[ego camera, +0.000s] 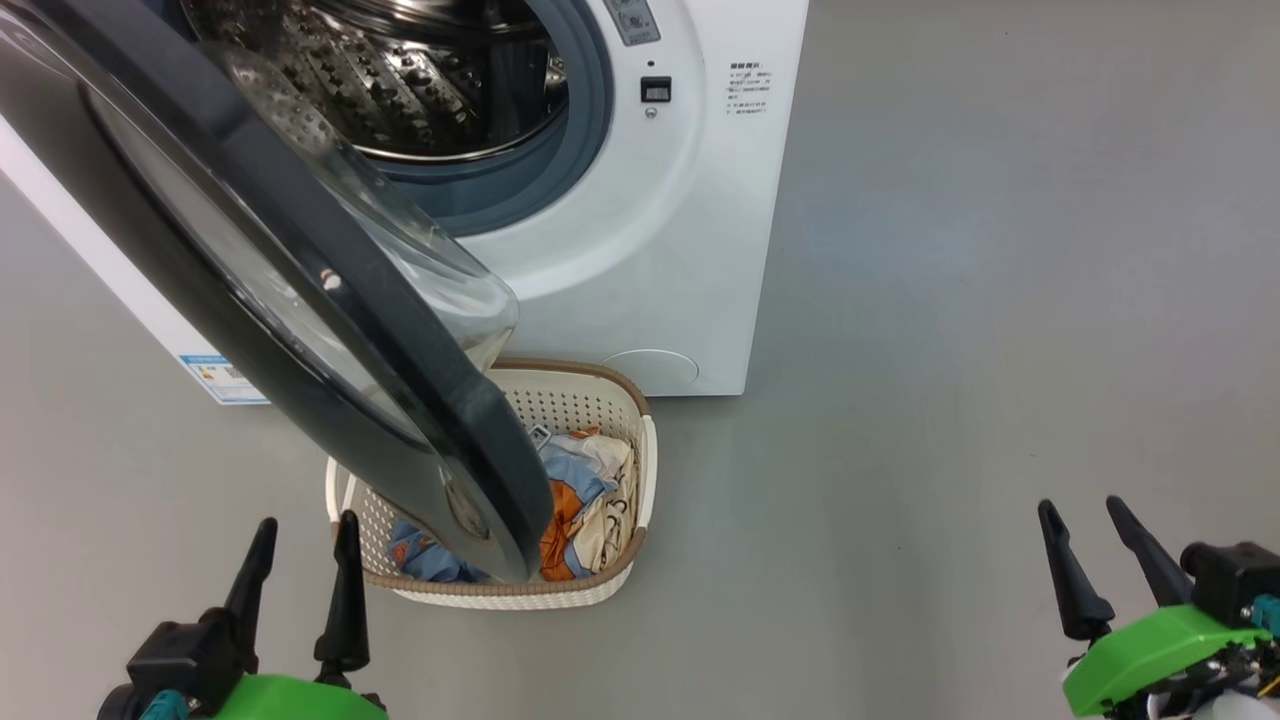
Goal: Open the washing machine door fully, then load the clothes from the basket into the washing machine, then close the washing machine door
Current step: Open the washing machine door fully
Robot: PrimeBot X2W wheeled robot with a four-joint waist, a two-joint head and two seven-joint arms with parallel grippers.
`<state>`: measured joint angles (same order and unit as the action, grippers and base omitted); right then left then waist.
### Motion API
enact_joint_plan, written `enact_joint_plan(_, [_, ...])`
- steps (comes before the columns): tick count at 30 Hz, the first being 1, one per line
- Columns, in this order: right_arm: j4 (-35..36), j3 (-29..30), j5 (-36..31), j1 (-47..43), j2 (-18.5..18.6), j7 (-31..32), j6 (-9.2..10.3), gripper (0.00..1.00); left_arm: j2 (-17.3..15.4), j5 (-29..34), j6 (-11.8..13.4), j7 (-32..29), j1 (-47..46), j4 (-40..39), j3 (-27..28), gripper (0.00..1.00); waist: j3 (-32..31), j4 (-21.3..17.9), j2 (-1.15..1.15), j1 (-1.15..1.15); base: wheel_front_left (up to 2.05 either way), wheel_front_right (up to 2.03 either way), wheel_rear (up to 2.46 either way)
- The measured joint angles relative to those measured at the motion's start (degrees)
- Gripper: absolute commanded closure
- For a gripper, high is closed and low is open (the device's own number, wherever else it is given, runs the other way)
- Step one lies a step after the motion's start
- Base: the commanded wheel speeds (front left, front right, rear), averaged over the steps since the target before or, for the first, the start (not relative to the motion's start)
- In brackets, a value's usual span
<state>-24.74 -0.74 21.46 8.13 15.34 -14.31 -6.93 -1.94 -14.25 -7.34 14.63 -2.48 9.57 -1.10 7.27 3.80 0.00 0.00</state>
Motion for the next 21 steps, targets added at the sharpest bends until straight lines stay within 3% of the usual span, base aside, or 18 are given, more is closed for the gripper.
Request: enact_joint_plan(21, [0.2, 1.4, -4.2, -1.4, -1.5, 0.0, -0.01, 0.0, 0.0, -0.3, 0.0, 0.0, -1.2, -0.3, 0.4, 0.0, 0.5, 0.1, 0.0, 0.0, 0.0, 0.0, 0.0])
